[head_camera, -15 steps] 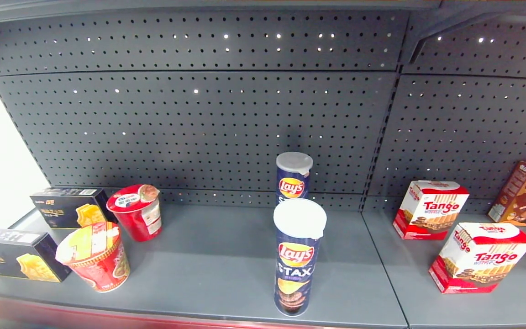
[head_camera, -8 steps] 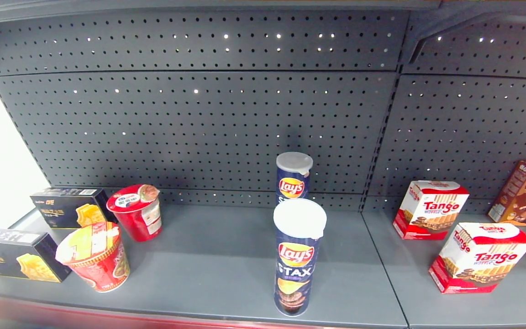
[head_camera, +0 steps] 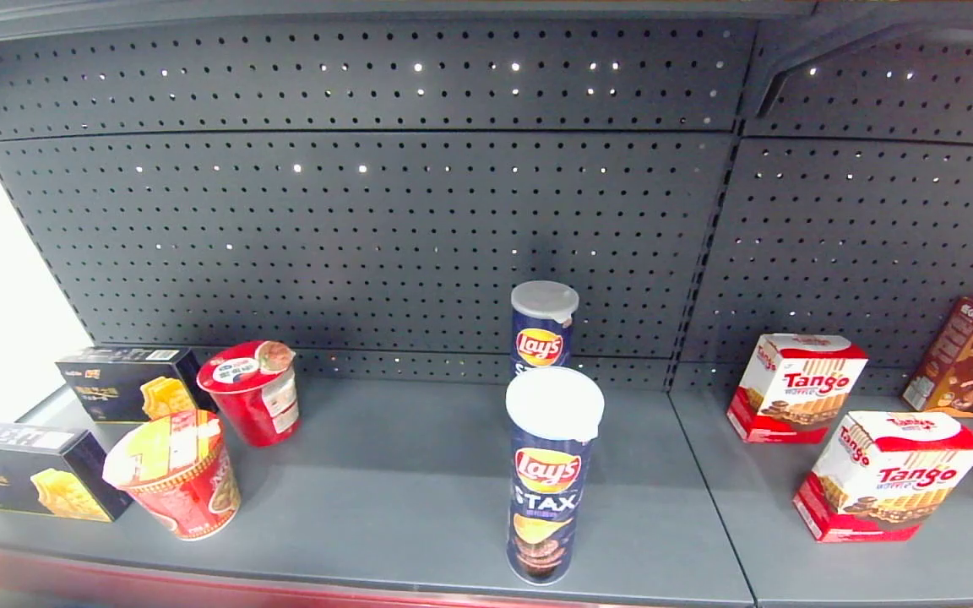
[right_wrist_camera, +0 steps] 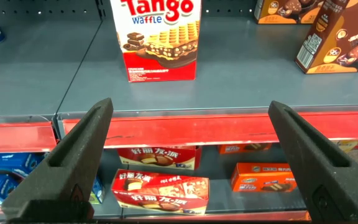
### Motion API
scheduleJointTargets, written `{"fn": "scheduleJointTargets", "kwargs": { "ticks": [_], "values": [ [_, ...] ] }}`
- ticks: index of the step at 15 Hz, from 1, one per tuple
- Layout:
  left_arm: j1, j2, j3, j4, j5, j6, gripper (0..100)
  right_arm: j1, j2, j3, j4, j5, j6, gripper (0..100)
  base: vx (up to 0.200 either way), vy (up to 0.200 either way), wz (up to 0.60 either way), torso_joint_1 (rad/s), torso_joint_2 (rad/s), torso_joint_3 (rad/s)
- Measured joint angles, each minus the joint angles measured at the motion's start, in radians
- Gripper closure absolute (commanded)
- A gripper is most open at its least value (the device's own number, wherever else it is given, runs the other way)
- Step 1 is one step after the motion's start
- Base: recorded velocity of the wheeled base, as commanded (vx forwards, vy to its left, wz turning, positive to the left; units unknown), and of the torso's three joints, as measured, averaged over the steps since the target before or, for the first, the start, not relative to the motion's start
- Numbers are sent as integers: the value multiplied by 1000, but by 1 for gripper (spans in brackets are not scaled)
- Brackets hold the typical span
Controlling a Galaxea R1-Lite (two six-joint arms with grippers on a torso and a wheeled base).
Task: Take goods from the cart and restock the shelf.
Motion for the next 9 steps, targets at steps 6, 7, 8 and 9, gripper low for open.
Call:
{"fn": "scheduleJointTargets", "kwargs": {
  "ticks": [6, 7, 8, 9],
  "values": [
    [0, -1, 0, 0, -1, 3, 0, 1, 0, 0, 0, 0, 0, 0, -33, 0, 0, 1, 0, 0],
    [0, -1, 0, 0, -2, 4, 0, 1, 0, 0, 0, 2, -2, 0, 0, 0, 0, 0, 0, 0],
    [0, -1, 0, 0, 0, 1, 0, 0, 0, 0, 0, 7, -4, 0, 0, 0, 0, 0, 0, 0],
    [0, -1, 0, -1, -1, 1, 0, 0, 0, 0, 0, 9, -5, 0, 0, 0, 0, 0, 0, 0]
  ]
}}
